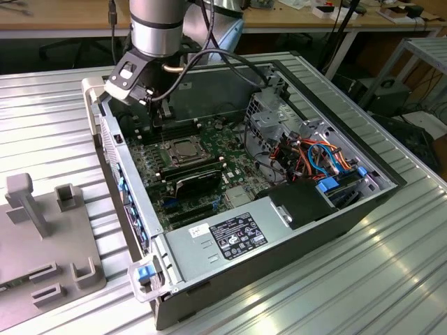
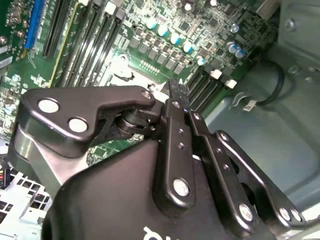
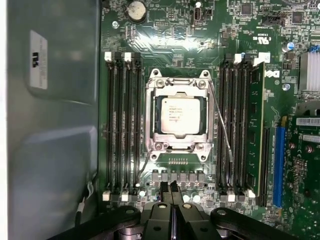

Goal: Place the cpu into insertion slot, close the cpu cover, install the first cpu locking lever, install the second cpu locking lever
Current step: 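Install the first cpu locking lever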

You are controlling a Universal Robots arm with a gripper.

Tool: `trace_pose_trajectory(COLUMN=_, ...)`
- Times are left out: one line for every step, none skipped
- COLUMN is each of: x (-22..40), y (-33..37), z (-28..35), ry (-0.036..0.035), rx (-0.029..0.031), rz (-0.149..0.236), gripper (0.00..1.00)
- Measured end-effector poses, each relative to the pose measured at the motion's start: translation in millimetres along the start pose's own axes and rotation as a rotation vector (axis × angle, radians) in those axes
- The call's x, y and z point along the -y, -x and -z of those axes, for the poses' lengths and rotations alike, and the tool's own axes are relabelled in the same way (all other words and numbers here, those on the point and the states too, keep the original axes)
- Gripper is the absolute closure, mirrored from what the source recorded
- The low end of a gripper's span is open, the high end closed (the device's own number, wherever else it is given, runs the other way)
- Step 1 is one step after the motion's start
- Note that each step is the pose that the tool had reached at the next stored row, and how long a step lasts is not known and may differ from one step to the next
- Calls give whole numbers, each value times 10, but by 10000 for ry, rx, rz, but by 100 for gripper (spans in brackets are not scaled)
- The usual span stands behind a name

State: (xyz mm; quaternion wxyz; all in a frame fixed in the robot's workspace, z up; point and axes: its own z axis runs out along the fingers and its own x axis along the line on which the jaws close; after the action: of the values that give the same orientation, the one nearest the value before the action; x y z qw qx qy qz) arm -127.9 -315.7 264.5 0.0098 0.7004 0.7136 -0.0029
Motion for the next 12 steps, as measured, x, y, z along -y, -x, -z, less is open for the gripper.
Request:
trace_pose_trajectory(x=2, y=-13, z=7, ry=-1, rx=1, rz=2, gripper=89)
trace_pose_trajectory(x=7, y=-25, z=32, ry=-2, rx=2, rz=9, gripper=89)
trace_pose_trajectory(x=9, y=-30, z=44, ry=0, rx=0, rz=12, gripper=89)
trace_pose_trajectory(x=13, y=-36, z=59, ry=-1, rx=1, rz=15, gripper=89)
trace_pose_trajectory(x=19, y=-41, z=67, ry=-1, rx=1, rz=16, gripper=89)
trace_pose_trajectory(x=21, y=-46, z=66, ry=1, rx=0, rz=18, gripper=89)
trace_pose_trajectory(x=21, y=-64, z=66, ry=1, rx=0, rz=19, gripper=89)
trace_pose_trajectory(x=22, y=-77, z=68, ry=-1, rx=1, rz=19, gripper=89)
trace_pose_trajectory(x=22, y=-105, z=69, ry=-3, rx=7, rz=29, gripper=89)
trace_pose_trajectory(x=23, y=-114, z=72, ry=-8, rx=14, rz=39, gripper=89)
trace_pose_trajectory(x=24, y=-115, z=73, ry=-9, rx=10, rz=42, gripper=89)
trace_pose_trajectory(x=24, y=-116, z=71, ry=-6, rx=5, rz=44, gripper=89)
